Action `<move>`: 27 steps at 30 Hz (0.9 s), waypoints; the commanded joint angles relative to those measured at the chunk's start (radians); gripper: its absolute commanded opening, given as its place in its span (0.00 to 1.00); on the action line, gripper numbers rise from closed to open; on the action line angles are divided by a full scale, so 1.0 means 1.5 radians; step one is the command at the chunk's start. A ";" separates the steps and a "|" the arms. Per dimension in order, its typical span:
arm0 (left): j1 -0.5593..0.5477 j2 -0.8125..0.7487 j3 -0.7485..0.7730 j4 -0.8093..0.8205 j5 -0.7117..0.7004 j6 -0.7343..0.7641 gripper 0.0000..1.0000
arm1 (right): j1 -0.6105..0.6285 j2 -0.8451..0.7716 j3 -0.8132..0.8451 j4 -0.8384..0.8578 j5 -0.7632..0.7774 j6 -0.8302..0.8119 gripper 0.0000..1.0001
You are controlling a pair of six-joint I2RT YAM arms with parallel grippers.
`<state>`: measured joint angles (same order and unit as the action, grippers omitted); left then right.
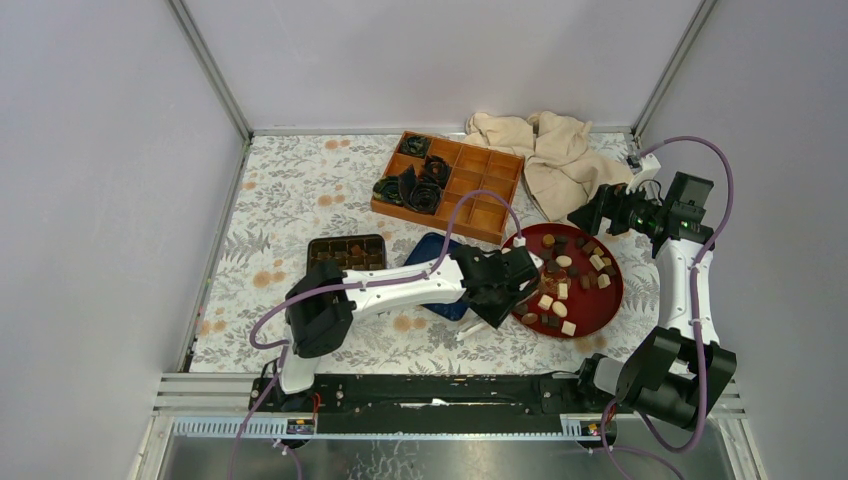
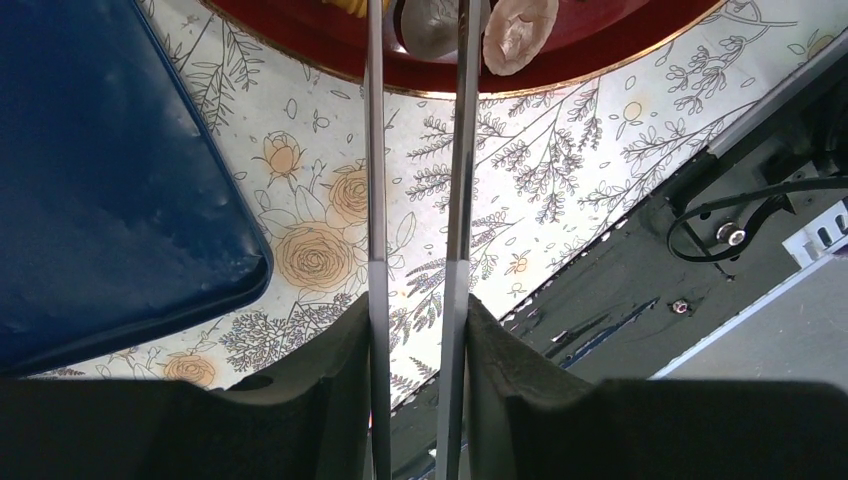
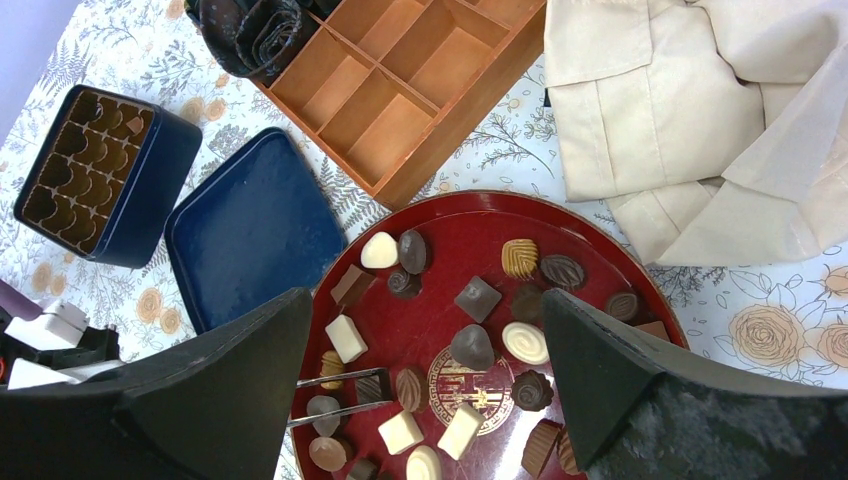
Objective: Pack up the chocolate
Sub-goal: Pick up the fake chocolate from the plate.
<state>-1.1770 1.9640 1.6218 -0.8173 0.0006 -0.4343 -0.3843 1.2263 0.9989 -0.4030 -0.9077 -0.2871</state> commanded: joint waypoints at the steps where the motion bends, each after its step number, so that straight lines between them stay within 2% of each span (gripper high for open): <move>1: -0.003 0.003 0.032 0.002 0.002 -0.007 0.00 | -0.001 -0.001 0.010 0.003 -0.017 -0.011 0.92; 7: -0.003 -0.026 0.028 0.013 -0.025 -0.012 0.00 | -0.001 -0.002 0.010 0.003 -0.017 -0.011 0.92; 17: 0.005 -0.109 -0.031 0.082 -0.018 -0.028 0.00 | -0.001 -0.008 0.009 0.003 -0.017 -0.010 0.93; 23: 0.015 -0.179 -0.093 0.097 -0.028 -0.044 0.00 | -0.001 -0.011 0.008 0.006 -0.016 -0.009 0.92; 27: 0.049 -0.263 -0.168 0.084 -0.047 -0.057 0.00 | -0.001 -0.011 0.007 0.007 -0.015 -0.009 0.92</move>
<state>-1.1542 1.6844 1.4429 -0.7223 -0.0189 -0.4881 -0.3843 1.2263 0.9989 -0.4076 -0.9077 -0.2913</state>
